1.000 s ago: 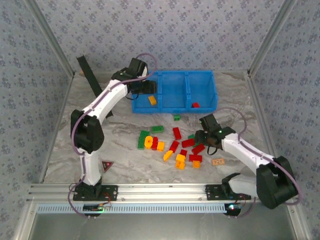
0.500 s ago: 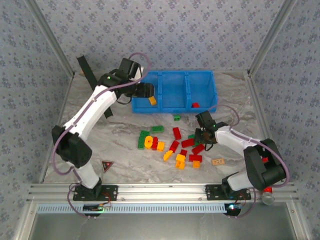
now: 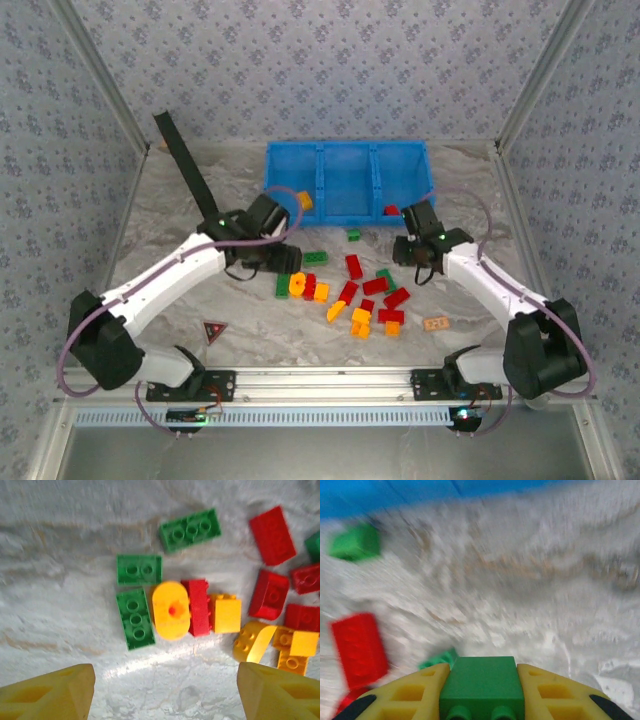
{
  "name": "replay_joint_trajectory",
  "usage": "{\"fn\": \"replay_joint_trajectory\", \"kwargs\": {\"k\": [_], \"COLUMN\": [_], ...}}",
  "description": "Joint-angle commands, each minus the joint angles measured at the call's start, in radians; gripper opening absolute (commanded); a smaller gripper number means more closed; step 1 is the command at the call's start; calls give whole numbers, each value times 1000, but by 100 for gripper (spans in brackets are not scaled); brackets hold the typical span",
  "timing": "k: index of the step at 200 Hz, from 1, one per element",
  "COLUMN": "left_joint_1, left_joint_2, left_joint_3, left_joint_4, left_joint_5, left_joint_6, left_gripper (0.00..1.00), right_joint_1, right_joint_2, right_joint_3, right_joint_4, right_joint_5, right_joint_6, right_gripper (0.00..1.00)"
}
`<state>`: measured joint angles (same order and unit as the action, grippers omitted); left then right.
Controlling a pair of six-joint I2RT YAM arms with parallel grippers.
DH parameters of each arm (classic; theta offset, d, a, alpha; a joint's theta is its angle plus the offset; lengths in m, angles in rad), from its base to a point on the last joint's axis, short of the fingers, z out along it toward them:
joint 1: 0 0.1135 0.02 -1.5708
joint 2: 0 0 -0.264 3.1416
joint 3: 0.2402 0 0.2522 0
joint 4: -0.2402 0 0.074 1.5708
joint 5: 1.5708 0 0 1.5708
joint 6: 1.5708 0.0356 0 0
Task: Sort the legos into containers by color
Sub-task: Pick up the lego from the middle-right of the table, then place the lego in the container.
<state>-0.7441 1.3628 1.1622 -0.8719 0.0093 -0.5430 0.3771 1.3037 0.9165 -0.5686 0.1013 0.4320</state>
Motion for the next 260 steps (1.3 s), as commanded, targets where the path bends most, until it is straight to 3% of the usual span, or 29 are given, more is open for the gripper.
{"fn": "replay_joint_trajectory", "kwargs": {"k": [1, 59, 176, 222, 260], "left_joint_1": [-57, -135, -164, -165, -159], "left_joint_2": [-54, -46, 84, 142, 192], "left_joint_3": [-76, -273, -204, -181, -130], "left_joint_4": [75, 254, 319, 318, 277], "left_joint_5": [-23, -42, -120, -152, -208], "left_joint_6": [-117, -214, -244, -241, -230], "left_gripper": [75, 74, 63, 60, 60], "right_joint_1": [3, 57, 109, 117, 112], "right_joint_2": [-8, 199, 712, 800, 840], "right_joint_3": [120, 426, 851, 899, 891], "right_joint_4": [-62, -14, -23, -27, -27], "right_joint_5": [-3, 7, -33, -17, -21], "right_joint_6": [-62, -144, -222, -225, -211], "right_gripper": [26, 26, 26, 28, 35]}}
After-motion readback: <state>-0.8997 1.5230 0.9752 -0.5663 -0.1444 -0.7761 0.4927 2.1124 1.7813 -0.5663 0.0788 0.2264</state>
